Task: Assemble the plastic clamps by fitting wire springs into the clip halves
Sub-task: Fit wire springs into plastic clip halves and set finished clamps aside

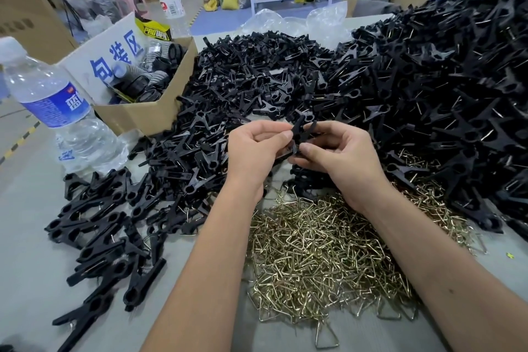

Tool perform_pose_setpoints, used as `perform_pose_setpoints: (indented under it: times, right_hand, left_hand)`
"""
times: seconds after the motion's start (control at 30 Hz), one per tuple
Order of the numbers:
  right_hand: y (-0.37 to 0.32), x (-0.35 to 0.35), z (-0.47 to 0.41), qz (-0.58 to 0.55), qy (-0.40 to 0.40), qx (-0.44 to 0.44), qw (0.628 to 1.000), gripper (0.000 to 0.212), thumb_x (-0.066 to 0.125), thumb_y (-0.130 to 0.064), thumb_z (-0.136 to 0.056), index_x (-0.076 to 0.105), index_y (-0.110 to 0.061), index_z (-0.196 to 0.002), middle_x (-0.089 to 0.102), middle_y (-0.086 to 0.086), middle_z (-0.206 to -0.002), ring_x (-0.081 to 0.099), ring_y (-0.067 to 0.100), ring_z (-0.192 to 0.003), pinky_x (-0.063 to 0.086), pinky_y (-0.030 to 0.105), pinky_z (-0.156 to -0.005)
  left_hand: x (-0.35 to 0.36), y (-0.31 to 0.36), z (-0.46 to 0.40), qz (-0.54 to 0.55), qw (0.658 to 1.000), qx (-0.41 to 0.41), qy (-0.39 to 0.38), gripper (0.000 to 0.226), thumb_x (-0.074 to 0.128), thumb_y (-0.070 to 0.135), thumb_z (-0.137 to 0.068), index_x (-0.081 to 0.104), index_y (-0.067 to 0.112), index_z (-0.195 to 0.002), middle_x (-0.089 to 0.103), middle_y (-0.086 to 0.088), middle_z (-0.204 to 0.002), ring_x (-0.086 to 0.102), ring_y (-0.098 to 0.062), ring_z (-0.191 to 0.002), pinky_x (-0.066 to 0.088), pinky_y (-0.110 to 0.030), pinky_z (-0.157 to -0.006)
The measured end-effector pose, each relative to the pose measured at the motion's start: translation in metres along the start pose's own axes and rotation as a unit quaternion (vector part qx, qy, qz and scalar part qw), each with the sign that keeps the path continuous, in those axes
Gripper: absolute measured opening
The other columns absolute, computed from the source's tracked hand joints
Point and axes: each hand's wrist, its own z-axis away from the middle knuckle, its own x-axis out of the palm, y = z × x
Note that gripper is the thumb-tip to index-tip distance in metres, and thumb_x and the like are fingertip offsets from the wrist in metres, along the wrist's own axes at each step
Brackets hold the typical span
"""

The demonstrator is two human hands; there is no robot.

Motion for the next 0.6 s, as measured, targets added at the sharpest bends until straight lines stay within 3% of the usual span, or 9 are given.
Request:
perform_pose_setpoints:
  times: [0.13, 0.37, 0.6]
  right_hand:
    - [-0.0009, -0.0004, 0.0004, 0.000, 0.000, 0.006, 1.000, 0.030, 0.074, 0.009, -0.089, 0.074, -0.012, -0.109, 0.078, 0.015, -0.092, 0.079, 0.037, -0.085, 0.064, 0.033, -0.076]
    - [-0.0027, 0.0006, 0.0016, -0.011, -0.010, 0.013, 1.000, 0.027, 0.073, 0.008, -0.090, 0.078, -0.015, -0.103, 0.078, 0.016, -0.096, 0.078, 0.038, -0.085, 0.064, 0.031, -0.075]
    - [-0.0008, -0.0010, 0.0006, -0.006, 0.001, 0.002, 1.000, 0.044, 0.073, 0.008, -0.090, 0.067, -0.013, -0.128, 0.076, 0.000, -0.083, 0.079, 0.036, -0.086, 0.064, 0.033, -0.078]
  left_hand:
    - [-0.0006, -0.0003, 0.0004, 0.006, 1.000, -0.004, -0.001, 0.010, 0.077, -0.003, -0.087, 0.079, 0.006, -0.092, 0.079, -0.011, -0.082, 0.074, -0.016, -0.074, 0.060, -0.028, -0.075]
    - [-0.0032, -0.0013, -0.0001, -0.011, 0.999, -0.010, -0.033, 0.010, 0.078, -0.002, -0.087, 0.079, 0.008, -0.090, 0.077, -0.018, -0.082, 0.068, -0.020, -0.071, 0.061, -0.043, -0.083]
    - [-0.0052, 0.0004, -0.0005, -0.029, 0.997, 0.034, -0.067, 0.016, 0.074, -0.007, -0.087, 0.079, 0.006, -0.093, 0.080, -0.012, -0.086, 0.077, -0.019, -0.078, 0.059, -0.026, -0.072]
